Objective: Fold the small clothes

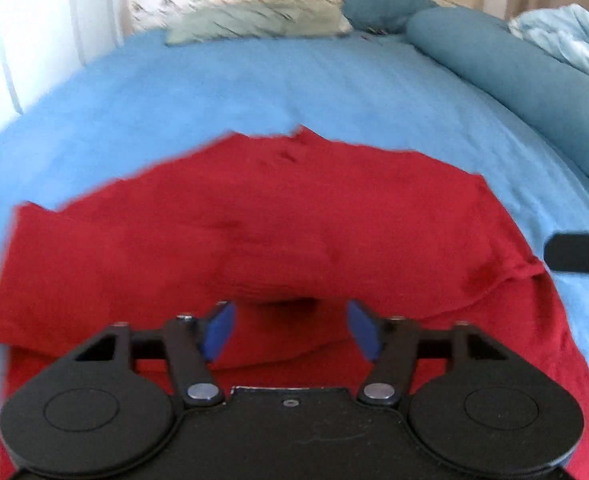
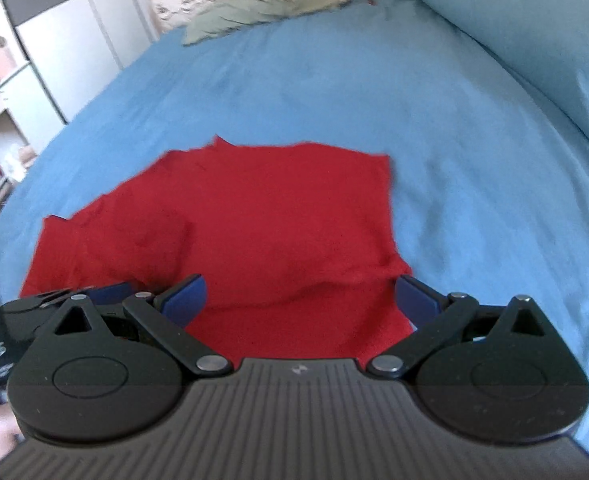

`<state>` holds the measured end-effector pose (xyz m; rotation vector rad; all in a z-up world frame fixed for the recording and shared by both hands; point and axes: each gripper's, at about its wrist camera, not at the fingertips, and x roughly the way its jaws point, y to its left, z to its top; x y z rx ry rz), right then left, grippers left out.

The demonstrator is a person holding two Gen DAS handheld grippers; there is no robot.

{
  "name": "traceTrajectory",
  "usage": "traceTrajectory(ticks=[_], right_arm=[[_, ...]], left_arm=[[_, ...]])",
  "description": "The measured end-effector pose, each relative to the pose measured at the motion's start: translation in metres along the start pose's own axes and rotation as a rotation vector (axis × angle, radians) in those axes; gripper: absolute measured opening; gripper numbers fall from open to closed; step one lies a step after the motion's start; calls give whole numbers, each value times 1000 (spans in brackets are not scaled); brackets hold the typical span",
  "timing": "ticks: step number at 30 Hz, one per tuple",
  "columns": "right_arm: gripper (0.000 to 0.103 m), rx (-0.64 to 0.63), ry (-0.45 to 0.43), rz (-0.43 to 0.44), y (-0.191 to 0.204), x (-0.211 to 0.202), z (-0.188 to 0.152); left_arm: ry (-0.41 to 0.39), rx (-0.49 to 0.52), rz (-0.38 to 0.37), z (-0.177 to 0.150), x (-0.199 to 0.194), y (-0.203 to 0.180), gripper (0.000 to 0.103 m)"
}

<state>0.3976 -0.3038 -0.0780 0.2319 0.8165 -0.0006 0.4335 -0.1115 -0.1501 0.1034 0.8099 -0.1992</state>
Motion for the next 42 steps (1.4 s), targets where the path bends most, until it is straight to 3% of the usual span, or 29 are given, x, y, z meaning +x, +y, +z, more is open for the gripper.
traceTrajectory(ticks=[5,9,11,14,15,19,23,26,29,30,31,32,34,38,42], right_arm=[[103,-185,53,88,60,27,8],[103,-362,65,71,116,68,-6],[97,-403,71,68,134,89,-12],[76,-446,81,37,146,113,-19],[69,-438,73,18,144,118,-19],[68,-192,54,-30,101,120,-6],[70,-18,72,34,64,111,-11],[73,21,58,90,57,107,-16],[73,34,51,78,58,107,-18],[64,31,44,54,60,107,-18],[38,18,35,17,64,107,-17],[24,2,36,-12,68,106,-14],[21,-4,23,-22,68,99,-4],[20,-63,-83,-26,66,70,30],[20,-77,-110,-95,34,48,54]], left_arm=[[22,-37,141,-7,-22,60,71],[54,-65,230,-13,-19,110,71],[55,-64,251,-12,-15,127,71],[57,-64,265,-12,-10,144,71],[58,-72,267,-12,-8,150,71],[52,-105,266,-10,-6,163,71],[68,-136,255,-17,-5,167,71],[75,-134,249,-19,-6,170,71],[76,-128,256,-22,-6,176,71],[78,-129,259,-23,-7,178,71],[82,-131,263,-24,-6,181,71],[86,-135,266,-25,-6,184,71],[93,-137,264,-27,-5,188,71],[120,-124,245,-32,3,188,71],[89,-119,226,-25,10,181,71]])
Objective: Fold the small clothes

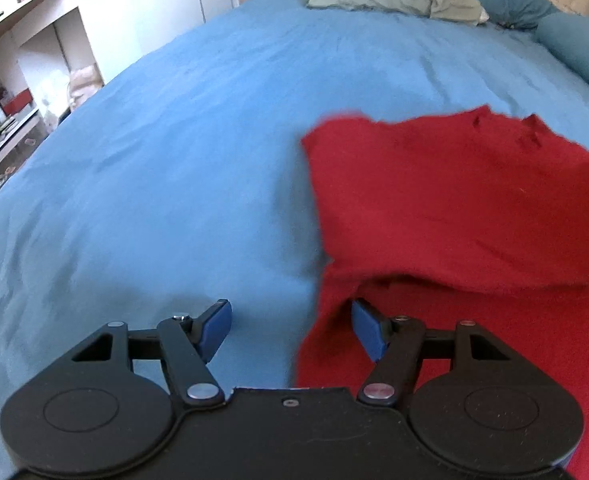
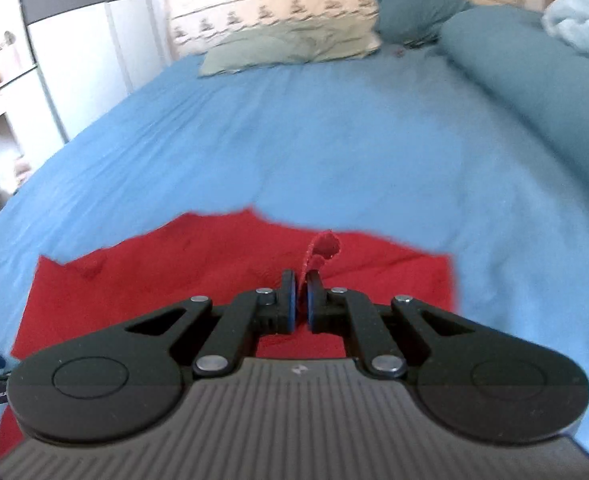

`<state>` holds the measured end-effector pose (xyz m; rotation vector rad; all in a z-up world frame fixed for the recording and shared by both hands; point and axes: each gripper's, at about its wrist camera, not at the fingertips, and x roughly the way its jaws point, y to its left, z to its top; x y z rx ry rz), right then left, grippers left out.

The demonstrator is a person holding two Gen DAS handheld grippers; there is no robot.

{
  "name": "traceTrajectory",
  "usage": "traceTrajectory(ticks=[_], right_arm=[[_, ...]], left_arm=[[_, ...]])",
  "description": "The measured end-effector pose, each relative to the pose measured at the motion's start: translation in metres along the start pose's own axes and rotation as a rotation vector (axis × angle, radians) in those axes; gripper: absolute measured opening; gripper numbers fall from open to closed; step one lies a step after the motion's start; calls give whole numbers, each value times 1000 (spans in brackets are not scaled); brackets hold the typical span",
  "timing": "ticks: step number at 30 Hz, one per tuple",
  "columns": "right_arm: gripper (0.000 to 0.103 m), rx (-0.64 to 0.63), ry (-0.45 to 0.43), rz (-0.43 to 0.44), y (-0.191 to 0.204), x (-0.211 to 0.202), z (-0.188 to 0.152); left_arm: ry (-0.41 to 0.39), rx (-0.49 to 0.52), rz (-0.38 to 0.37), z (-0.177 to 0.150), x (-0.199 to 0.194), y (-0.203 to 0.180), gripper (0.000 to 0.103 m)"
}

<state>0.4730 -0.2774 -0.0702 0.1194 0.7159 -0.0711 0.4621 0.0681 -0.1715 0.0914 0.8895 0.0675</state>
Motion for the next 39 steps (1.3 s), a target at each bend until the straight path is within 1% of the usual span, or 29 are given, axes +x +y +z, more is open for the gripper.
traceTrajectory(ticks=[2,4,5,7,8,10,12,14,15,16,17,19,20,21,23,26,27,29,32,33,35,39], right_arm=[[20,-26,31,-53,-13,8,-5],[20,-53,84,-78,-24,22,-16],[20,-53,93,-88,-28,24,-19],[20,-18,70,-96,-35,22,-20],[20,1,57,-106,-40,20,-21],[20,8,70,-138,-46,23,-29],[20,12,118,-131,-53,33,-42],[21,-38,154,-112,-51,41,-53],[23,-63,152,-110,-49,42,-56],[29,-80,143,-117,-48,39,-58],[38,-84,144,-120,-48,35,-58],[89,-76,124,-120,-49,21,-57],[95,-79,97,-114,-48,15,-58],[99,-86,68,-97,-44,7,-59],[99,-99,66,-59,-32,-2,-58],[99,-124,76,-27,-16,2,-59],[99,-120,78,-22,-11,6,-60],[99,-95,92,-28,-9,18,-63],[99,-29,129,-66,-20,37,-74],[102,-1,132,-61,-27,41,-80],[103,40,88,-38,-37,42,-89],[103,29,51,-27,-37,44,-93]], left_arm=[[-18,12,-5,6,4,-7,71],[-8,32,3,11,11,-15,71],[-3,31,2,13,14,-15,70],[-11,19,1,14,13,-13,66],[-3,9,13,13,15,-8,66],[10,-36,11,10,15,1,66],[18,-31,25,6,13,3,66],[23,-15,41,4,8,2,66],[27,-10,46,3,5,2,67],[29,-7,50,2,1,1,66],[26,0,52,2,-5,1,65],[-11,29,31,0,-20,-2,68],[-45,51,-1,0,-31,-6,70],[-68,68,-32,2,-38,-10,72],[-110,111,-111,7,-50,-22,73],[-104,140,-206,18,-44,-44,73],[-96,145,-219,19,-38,-50,73],[-59,153,-226,19,-20,-61,73],[2,136,-200,10,5,-61,75],[-9,125,-209,6,8,-59,79],[-22,91,-229,2,11,-52,80],[-38,75,-230,1,10,-51,81]])
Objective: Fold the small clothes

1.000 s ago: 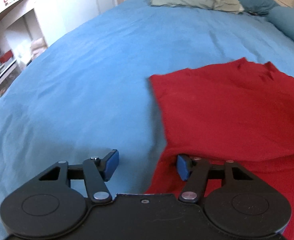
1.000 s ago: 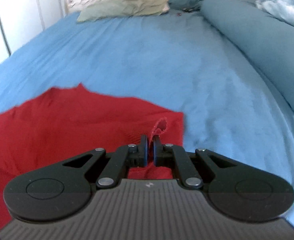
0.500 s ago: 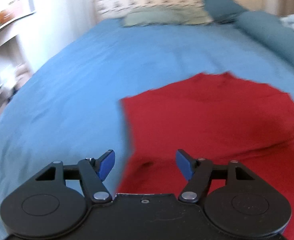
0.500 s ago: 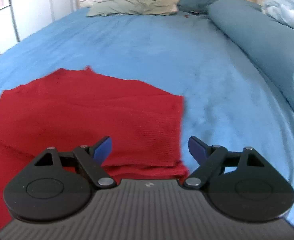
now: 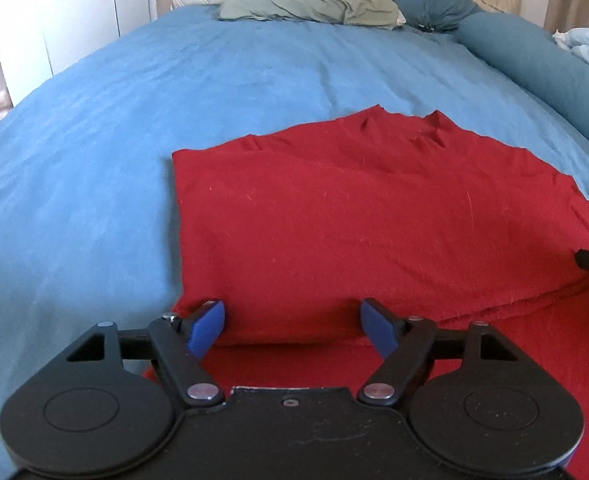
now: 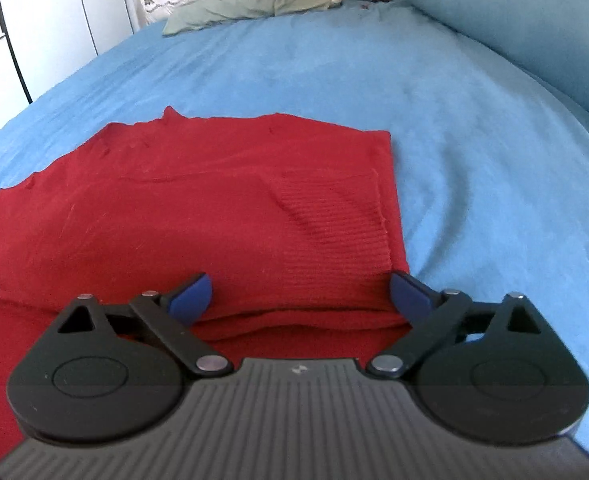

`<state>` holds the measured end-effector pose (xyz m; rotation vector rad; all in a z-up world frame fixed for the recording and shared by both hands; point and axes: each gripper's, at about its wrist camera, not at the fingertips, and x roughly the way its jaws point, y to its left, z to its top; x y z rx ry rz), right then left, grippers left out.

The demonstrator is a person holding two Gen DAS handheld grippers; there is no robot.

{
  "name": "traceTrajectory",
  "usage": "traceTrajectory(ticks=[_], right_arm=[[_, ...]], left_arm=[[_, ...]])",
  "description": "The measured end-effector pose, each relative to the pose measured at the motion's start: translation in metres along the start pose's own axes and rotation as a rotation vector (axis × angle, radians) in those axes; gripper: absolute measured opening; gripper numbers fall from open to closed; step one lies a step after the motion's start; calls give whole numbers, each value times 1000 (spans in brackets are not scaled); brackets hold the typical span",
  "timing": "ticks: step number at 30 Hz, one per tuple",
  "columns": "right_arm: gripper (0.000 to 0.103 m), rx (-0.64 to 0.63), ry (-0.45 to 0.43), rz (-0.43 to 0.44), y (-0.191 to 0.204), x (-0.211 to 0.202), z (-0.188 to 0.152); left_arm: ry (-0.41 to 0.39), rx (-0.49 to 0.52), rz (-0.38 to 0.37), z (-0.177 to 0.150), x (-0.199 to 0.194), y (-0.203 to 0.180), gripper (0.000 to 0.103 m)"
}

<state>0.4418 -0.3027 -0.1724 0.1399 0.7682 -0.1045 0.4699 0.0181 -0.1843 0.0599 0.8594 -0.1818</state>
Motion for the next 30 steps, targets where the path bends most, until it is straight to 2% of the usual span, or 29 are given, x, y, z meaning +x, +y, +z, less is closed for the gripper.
traceTrajectory(ticks=[3,6,10,13,18,23,27,30], right_arm=[[103,6,-10,17,-1,-11,3],[103,9,-75,54,-6,-51,12],[103,-59,-144,69,-8,-120,18],[103,-86,-156,67,-13,-163,11],[103,-95,-117,53,-23,-217,-30],[103,-108,-52,52,-22,-263,-91],[103,-62,7,82,-24,-294,-138],[103,-65,33,49,-22,-305,-165]], left_arm=[[-24,-20,9,6,-18,2,79],[-93,-33,20,9,-56,4,80],[-139,-43,21,2,-113,14,92],[-168,-32,24,-16,-152,23,97],[-142,-89,-6,-62,-189,41,98],[-91,-129,-10,-117,-226,40,98],[-42,-188,-48,-162,-251,36,98],[-1,-205,-44,-191,-257,32,90]])
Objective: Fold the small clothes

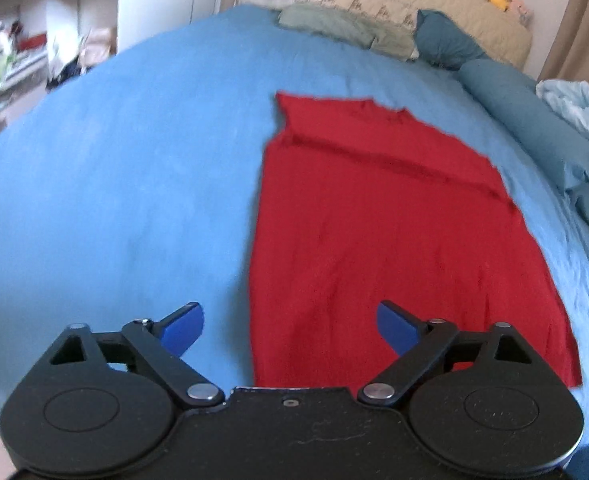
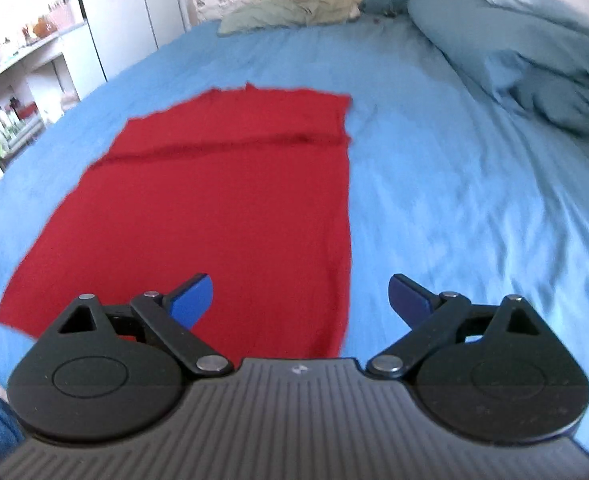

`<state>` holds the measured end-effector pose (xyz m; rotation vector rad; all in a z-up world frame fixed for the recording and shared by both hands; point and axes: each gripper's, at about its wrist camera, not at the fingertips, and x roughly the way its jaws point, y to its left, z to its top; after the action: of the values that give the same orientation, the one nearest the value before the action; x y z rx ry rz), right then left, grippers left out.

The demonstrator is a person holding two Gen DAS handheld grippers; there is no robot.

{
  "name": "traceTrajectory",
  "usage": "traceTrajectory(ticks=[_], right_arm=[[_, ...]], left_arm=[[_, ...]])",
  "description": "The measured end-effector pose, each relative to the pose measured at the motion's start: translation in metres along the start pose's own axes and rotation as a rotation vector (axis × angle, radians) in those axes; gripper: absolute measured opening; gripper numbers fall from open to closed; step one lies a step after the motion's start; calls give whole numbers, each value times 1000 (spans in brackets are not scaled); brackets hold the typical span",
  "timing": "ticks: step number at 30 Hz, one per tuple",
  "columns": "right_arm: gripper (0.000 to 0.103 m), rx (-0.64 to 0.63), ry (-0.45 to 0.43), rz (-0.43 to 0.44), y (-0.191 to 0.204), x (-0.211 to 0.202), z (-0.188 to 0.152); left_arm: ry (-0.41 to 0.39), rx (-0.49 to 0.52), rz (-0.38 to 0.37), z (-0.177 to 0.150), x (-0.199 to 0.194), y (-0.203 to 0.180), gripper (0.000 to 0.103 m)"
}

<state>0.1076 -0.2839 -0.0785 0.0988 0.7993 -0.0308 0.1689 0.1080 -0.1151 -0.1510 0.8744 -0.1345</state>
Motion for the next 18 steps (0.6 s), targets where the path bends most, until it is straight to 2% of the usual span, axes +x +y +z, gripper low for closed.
traceTrajectory(ticks=[2,4,6,12,16,18], right_arm=[[103,1,7,-10,1,-2,-15],[96,8,23,-32,2,2,-28],[92,23,40,-75,3,9,-38],[77,101,68,-82,-3,23,-59],[63,106,99,-98,4,35,-67],[60,118,91,-104,6,36,-71]], left_arm=[[25,-5,-3,-19,2,2,82],[41,1,0,-28,7,1,68],[43,16,11,-37,12,-1,63],[14,36,30,-47,25,-7,60],[28,64,28,-49,31,-8,60],[31,70,26,-49,33,-7,60]])
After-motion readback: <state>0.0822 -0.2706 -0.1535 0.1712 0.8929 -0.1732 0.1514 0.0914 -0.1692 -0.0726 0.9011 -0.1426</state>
